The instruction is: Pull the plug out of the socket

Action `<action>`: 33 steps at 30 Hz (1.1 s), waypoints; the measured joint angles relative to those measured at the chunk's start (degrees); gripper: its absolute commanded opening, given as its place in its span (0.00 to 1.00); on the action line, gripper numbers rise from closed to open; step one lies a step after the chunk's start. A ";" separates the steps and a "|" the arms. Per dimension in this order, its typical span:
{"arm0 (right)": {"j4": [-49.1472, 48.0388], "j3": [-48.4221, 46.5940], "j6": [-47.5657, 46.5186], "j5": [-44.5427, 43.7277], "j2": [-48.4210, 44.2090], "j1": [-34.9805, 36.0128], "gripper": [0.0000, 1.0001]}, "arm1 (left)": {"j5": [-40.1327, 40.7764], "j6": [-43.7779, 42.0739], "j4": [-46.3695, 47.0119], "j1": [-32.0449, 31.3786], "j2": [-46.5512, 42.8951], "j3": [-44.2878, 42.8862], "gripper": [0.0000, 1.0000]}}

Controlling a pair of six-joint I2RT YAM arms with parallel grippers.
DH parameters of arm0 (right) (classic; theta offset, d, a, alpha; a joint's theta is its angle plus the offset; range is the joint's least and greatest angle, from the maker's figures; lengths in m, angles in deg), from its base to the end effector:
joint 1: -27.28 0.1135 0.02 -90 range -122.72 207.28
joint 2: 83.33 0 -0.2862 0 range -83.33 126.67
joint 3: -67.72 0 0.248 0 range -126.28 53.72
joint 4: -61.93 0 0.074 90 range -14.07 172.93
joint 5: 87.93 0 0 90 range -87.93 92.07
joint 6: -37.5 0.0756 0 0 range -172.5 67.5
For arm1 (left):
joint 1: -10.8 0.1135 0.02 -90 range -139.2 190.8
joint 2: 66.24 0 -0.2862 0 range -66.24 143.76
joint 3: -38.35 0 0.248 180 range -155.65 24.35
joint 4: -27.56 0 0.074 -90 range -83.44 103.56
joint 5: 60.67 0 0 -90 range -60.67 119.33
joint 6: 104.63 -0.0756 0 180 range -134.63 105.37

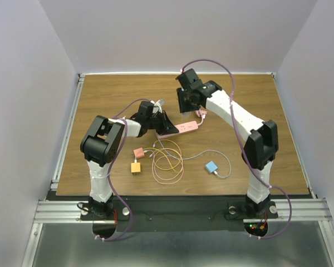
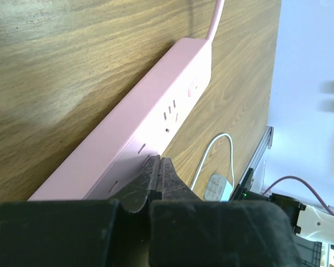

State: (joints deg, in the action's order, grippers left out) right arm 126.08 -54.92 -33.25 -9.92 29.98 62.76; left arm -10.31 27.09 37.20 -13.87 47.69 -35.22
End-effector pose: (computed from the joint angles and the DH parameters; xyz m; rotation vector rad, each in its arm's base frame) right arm 0.3863 0.2561 0.2956 -0.2706 2.4875 0.1312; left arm 0.3786 -0.2269 0.1470 0.1229 2.2955 -1.3807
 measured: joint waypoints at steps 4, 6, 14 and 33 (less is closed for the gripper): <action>-0.90 1.07 1.25 -1.29 -5.09 -0.72 0.00 | -0.79 0.22 0.11 0.00 0.09 0.22 0.00; -0.98 4.85 2.47 -1.66 -9.40 -1.75 0.01 | -1.40 0.33 -0.09 -0.07 0.09 0.42 0.00; -0.87 30.97 8.96 -4.87 -24.81 -9.03 0.03 | 2.01 -0.48 -8.66 -0.33 -2.21 0.31 0.00; -7.34 49.44 14.60 -7.10 -24.09 -9.55 0.73 | 4.81 2.08 -14.45 -0.83 -38.51 -3.30 0.00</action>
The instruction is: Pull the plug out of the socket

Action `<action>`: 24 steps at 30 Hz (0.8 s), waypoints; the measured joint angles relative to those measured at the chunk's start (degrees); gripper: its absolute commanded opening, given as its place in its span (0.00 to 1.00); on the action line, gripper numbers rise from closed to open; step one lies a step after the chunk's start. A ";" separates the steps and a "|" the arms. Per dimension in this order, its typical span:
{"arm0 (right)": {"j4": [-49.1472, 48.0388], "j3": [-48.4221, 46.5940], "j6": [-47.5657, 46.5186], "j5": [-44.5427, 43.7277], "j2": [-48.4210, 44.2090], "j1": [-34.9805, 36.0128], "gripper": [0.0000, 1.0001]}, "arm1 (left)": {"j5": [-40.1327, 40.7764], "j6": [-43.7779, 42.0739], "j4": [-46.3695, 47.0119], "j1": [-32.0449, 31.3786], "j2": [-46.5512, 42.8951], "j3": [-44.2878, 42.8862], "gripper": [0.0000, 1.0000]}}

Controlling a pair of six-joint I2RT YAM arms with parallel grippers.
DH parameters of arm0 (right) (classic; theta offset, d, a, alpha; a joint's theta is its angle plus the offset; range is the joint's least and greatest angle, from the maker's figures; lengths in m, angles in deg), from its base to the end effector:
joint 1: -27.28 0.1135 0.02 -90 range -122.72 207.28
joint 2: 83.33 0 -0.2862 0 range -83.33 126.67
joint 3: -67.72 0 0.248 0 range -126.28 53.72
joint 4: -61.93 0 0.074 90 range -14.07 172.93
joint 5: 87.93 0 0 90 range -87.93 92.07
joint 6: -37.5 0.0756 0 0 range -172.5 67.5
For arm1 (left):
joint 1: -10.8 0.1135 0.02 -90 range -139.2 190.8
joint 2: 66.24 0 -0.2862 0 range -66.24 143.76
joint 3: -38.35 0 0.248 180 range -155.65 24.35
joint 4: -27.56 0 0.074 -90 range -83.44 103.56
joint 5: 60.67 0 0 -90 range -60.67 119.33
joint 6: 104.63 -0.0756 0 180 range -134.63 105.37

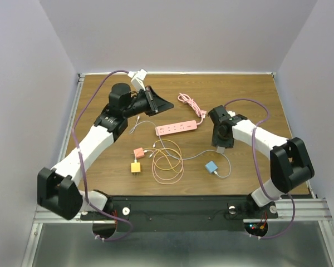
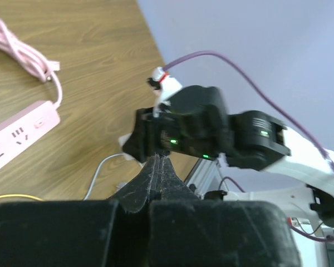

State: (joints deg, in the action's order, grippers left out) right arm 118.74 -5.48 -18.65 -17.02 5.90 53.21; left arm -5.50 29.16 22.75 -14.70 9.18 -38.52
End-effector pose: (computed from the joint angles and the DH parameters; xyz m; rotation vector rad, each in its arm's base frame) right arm 0.2783 0.1078 0.1922 0.2560 2.7011 -0.1915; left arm 0.2808 -0.1818 0.3888 0.2321 1.8040 -1.3851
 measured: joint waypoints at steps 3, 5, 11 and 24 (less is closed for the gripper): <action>-0.37 -0.13 0.11 -0.17 0.28 0.00 1.00 | 0.55 0.17 -1.07 0.00 -4.61 1.73 0.00; -0.48 -0.59 -0.11 -0.07 -0.13 0.00 1.00 | 1.22 0.17 -2.45 0.00 -7.10 2.73 0.00; -0.39 -2.10 -1.05 1.62 -8.33 0.00 1.00 | 3.61 0.07 -7.13 0.00 -13.79 4.70 0.00; -0.79 -7.78 1.09 13.11 -36.65 0.00 1.00 | 5.38 -0.04 -13.35 0.00 -24.92 4.94 0.00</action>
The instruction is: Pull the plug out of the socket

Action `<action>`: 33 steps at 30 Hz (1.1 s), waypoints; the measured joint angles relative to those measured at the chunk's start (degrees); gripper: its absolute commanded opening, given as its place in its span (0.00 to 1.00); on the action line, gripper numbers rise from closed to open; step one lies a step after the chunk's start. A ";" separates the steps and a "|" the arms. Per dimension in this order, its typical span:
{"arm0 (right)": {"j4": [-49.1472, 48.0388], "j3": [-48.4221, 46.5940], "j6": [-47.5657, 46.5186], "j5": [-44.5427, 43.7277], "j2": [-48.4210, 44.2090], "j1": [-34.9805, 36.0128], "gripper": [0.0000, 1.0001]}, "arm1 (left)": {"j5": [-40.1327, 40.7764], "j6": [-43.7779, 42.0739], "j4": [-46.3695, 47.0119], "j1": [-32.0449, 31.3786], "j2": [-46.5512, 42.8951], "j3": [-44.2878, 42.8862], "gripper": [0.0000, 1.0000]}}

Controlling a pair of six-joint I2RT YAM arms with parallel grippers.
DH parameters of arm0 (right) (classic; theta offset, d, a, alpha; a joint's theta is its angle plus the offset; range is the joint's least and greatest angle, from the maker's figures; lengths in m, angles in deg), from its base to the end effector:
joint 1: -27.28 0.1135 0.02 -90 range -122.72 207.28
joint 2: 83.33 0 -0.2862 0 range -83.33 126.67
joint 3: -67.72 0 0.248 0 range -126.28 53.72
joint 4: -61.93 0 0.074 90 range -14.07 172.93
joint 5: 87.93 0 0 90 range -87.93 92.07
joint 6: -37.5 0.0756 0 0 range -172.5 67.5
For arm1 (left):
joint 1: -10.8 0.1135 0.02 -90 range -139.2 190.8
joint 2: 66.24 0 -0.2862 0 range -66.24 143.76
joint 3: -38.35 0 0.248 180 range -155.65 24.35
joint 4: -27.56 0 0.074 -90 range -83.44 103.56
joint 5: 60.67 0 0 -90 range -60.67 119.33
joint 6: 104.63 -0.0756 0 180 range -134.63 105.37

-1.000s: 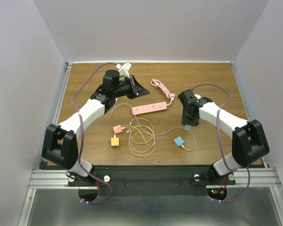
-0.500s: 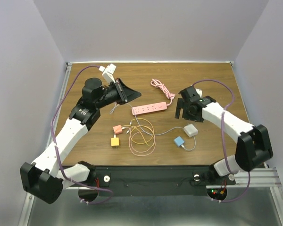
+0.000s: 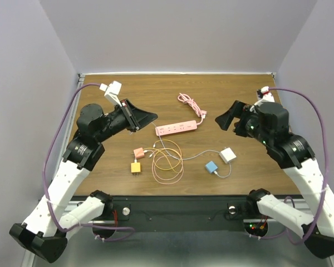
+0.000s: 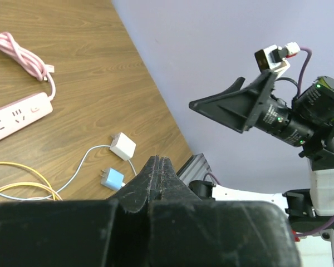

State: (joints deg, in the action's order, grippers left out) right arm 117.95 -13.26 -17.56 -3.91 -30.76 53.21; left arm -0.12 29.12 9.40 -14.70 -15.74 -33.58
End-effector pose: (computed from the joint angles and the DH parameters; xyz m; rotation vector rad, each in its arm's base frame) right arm 0.1801 0.0788 0.3896 0.2306 2.0830 0.5482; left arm 0.1721 -0.1233 0.4329 0.1882 1.6716 -1.3254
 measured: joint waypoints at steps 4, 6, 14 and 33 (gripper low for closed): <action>0.02 -2.21 0.98 2.80 -4.57 0.00 1.00 | 0.00 -0.22 -0.22 0.00 -2.60 -0.57 0.00; -0.02 -2.95 1.66 3.45 -7.43 0.00 1.00 | 0.02 -0.44 -0.15 0.00 -3.52 -0.98 0.00; 0.02 -2.93 3.13 3.43 -16.22 0.00 1.00 | 1.03 -2.03 0.52 0.00 -6.25 -1.57 0.00; 0.04 -3.13 3.41 5.75 -15.50 0.00 1.00 | 4.00 -5.18 2.62 -0.02 -9.49 -1.57 0.00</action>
State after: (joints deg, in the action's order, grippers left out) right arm 118.00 -16.39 -14.15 1.84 -46.25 53.21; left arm 3.88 23.94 12.02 -14.72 -25.23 -35.16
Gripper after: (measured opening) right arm 0.998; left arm 0.014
